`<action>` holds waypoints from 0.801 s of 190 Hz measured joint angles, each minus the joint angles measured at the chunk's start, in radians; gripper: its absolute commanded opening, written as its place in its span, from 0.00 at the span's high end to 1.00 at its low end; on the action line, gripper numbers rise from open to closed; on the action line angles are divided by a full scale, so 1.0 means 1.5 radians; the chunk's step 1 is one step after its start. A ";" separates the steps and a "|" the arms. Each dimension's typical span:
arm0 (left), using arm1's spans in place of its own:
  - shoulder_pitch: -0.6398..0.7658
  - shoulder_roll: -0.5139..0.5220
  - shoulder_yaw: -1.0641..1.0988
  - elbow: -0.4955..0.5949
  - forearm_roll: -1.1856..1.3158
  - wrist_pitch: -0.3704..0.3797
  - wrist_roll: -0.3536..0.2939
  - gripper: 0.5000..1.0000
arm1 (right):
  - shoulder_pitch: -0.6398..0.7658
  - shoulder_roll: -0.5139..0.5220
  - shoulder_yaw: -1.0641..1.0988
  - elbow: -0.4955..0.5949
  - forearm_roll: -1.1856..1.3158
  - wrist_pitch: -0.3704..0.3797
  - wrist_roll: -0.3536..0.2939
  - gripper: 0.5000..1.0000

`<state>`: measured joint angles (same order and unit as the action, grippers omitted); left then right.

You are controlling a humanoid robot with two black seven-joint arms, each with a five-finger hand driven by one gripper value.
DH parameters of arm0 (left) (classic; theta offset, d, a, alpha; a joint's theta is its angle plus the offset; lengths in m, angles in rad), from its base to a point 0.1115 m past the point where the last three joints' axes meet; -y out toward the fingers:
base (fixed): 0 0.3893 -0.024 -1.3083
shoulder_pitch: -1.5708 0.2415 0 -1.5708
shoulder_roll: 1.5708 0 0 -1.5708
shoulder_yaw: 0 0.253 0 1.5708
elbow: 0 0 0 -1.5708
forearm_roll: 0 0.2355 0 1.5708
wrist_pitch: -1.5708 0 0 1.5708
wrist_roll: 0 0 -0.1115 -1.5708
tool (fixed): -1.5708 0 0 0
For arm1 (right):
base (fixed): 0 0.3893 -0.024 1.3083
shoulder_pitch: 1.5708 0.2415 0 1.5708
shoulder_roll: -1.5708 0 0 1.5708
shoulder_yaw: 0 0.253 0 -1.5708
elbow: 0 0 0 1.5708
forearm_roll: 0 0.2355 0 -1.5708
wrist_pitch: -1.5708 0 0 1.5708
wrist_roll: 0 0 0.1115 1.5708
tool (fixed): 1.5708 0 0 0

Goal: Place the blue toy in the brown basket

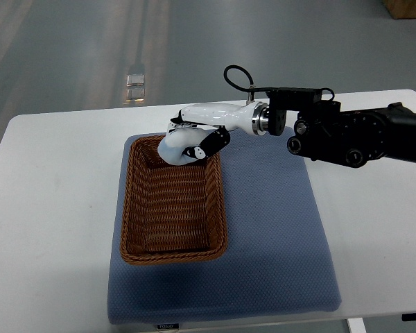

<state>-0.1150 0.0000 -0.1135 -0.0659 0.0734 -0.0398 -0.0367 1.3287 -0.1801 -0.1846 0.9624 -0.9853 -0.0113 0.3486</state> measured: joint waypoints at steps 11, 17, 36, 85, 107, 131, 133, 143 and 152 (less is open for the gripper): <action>0.000 0.000 0.000 0.000 0.000 0.000 0.000 0.00 | -0.003 0.023 -0.003 -0.012 0.001 0.000 0.000 0.80; 0.000 0.000 0.000 0.000 0.000 0.000 0.000 0.00 | -0.005 0.031 -0.006 -0.017 0.001 0.000 0.000 0.73; 0.000 0.000 0.000 0.000 0.000 0.000 0.000 0.00 | -0.014 0.048 -0.013 -0.029 0.001 0.000 0.000 0.46; 0.000 0.000 0.000 0.000 0.000 0.000 0.000 0.00 | -0.018 0.052 -0.013 -0.033 0.006 -0.001 -0.001 0.20; 0.000 0.000 0.000 -0.001 0.000 0.000 0.000 0.00 | -0.027 0.044 -0.003 -0.034 0.008 -0.002 -0.001 0.20; 0.000 0.000 0.001 -0.001 0.000 0.000 -0.001 0.00 | -0.051 0.021 0.041 -0.037 0.028 -0.002 -0.002 0.20; 0.000 0.000 0.001 -0.001 0.000 0.000 -0.001 0.00 | -0.054 0.019 0.046 -0.037 0.031 -0.002 -0.003 0.20; 0.000 0.000 0.001 -0.001 0.000 0.000 -0.001 0.00 | -0.068 0.004 0.072 -0.041 0.052 -0.002 -0.004 0.20; 0.000 0.000 0.000 -0.001 0.000 0.000 -0.001 0.00 | -0.080 -0.009 0.093 -0.045 0.069 -0.002 -0.005 0.20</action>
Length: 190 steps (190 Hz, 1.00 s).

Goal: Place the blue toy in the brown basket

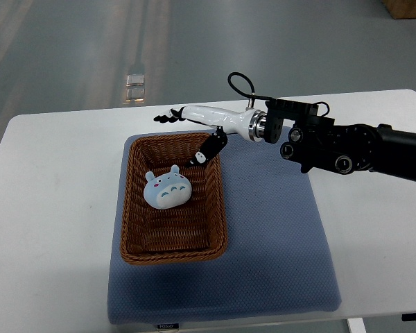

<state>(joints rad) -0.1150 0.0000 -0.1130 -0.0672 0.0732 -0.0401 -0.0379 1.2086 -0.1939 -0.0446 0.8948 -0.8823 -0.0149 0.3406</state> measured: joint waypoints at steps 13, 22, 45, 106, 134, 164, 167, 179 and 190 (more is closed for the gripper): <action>0.000 0.000 0.000 0.000 0.000 0.000 0.000 0.00 | -0.025 -0.026 0.043 -0.006 0.026 0.000 -0.001 0.20; 0.000 0.000 0.000 0.001 -0.001 0.000 0.000 0.00 | -0.049 -0.045 0.083 -0.008 0.043 0.000 -0.003 0.20; 0.000 0.000 0.000 0.001 -0.001 0.000 0.000 0.00 | -0.131 -0.081 0.200 -0.010 0.081 -0.003 -0.015 0.20; 0.001 0.000 -0.001 0.001 -0.001 0.000 0.000 0.00 | -0.322 -0.106 0.427 -0.014 0.197 -0.049 -0.047 0.20; 0.001 0.000 -0.001 0.001 -0.001 0.000 0.000 0.00 | -0.349 -0.108 0.444 -0.014 0.305 -0.059 -0.057 0.20; 0.001 0.000 -0.001 0.001 -0.001 0.000 0.000 0.00 | -0.355 -0.108 0.445 -0.014 0.385 -0.069 -0.057 0.20; 0.001 0.000 -0.001 0.001 -0.001 0.000 0.000 0.00 | -0.356 -0.108 0.445 -0.014 0.388 -0.070 -0.057 0.20; 0.001 0.000 -0.001 0.000 -0.001 0.000 0.000 0.00 | -0.357 -0.107 0.445 -0.014 0.394 -0.073 -0.057 0.20; 0.001 0.000 -0.001 0.000 -0.001 0.000 0.000 0.00 | -0.358 -0.107 0.446 -0.014 0.396 -0.075 -0.054 0.20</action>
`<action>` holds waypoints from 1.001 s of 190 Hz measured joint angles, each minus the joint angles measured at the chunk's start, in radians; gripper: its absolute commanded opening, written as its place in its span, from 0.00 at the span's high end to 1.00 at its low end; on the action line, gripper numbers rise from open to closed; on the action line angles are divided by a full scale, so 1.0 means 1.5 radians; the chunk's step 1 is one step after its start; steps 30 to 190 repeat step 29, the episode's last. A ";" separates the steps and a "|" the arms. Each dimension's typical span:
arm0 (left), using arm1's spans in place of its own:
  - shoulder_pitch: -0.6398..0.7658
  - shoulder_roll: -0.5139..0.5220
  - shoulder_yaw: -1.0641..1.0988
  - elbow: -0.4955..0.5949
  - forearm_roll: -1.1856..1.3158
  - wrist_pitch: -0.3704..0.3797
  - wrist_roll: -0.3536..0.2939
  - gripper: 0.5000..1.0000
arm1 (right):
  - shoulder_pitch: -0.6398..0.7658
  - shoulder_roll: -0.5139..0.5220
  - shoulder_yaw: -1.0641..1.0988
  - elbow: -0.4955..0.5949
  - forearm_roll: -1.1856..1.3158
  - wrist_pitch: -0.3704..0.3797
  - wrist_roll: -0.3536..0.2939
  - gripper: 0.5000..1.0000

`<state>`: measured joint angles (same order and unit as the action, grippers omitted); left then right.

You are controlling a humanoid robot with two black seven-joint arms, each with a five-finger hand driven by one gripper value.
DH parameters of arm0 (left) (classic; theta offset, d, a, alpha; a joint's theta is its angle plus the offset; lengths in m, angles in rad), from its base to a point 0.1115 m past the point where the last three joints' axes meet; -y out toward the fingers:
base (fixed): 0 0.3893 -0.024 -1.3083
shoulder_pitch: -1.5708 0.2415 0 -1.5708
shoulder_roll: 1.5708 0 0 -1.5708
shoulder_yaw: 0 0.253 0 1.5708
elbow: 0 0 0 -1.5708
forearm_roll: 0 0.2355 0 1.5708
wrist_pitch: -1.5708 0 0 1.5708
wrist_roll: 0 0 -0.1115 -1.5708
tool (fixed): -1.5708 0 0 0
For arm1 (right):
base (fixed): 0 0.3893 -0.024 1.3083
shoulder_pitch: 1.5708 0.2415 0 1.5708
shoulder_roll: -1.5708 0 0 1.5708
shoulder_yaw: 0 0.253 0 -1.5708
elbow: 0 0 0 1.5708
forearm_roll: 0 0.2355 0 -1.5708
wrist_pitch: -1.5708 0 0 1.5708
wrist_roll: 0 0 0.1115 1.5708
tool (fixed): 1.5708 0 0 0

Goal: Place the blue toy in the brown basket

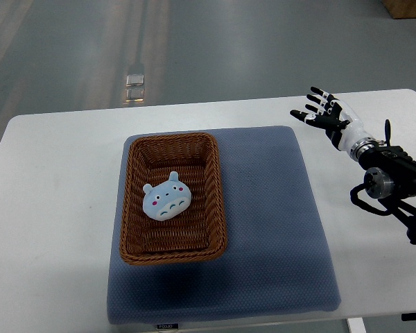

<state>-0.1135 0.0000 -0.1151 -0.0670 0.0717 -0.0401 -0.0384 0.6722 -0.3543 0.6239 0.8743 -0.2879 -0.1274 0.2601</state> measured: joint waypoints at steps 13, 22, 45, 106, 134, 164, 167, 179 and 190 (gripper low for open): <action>0.000 0.000 0.000 0.000 0.000 0.000 0.000 0.00 | -0.001 0.000 0.001 0.000 0.001 0.000 0.002 0.20; 0.000 0.000 0.000 0.000 0.000 0.000 0.000 0.00 | -0.001 0.000 0.001 0.001 0.001 0.000 0.003 0.20; 0.001 0.000 0.000 0.000 0.000 0.000 0.000 0.00 | -0.002 0.000 0.001 0.002 0.001 0.000 0.003 0.20; 0.001 0.000 0.000 0.000 0.000 0.000 0.000 0.00 | -0.002 0.000 0.001 0.002 0.001 0.000 0.003 0.20; 0.001 0.000 0.000 0.000 0.000 0.000 0.000 0.00 | -0.002 0.000 0.001 0.002 0.001 0.000 0.003 0.20; 0.001 0.000 0.000 0.000 0.000 0.000 0.000 0.00 | -0.002 0.000 0.001 0.002 0.001 0.000 0.003 0.20; 0.001 0.000 0.000 0.000 0.000 0.000 0.000 0.00 | -0.002 0.000 0.001 0.002 0.001 0.000 0.003 0.20; 0.001 0.000 0.000 0.000 0.000 0.000 0.000 0.00 | -0.002 0.000 0.001 0.002 0.001 0.000 0.003 0.20; 0.001 0.000 0.000 0.000 0.000 0.000 0.000 0.00 | -0.002 0.000 0.001 0.002 0.001 0.000 0.003 0.20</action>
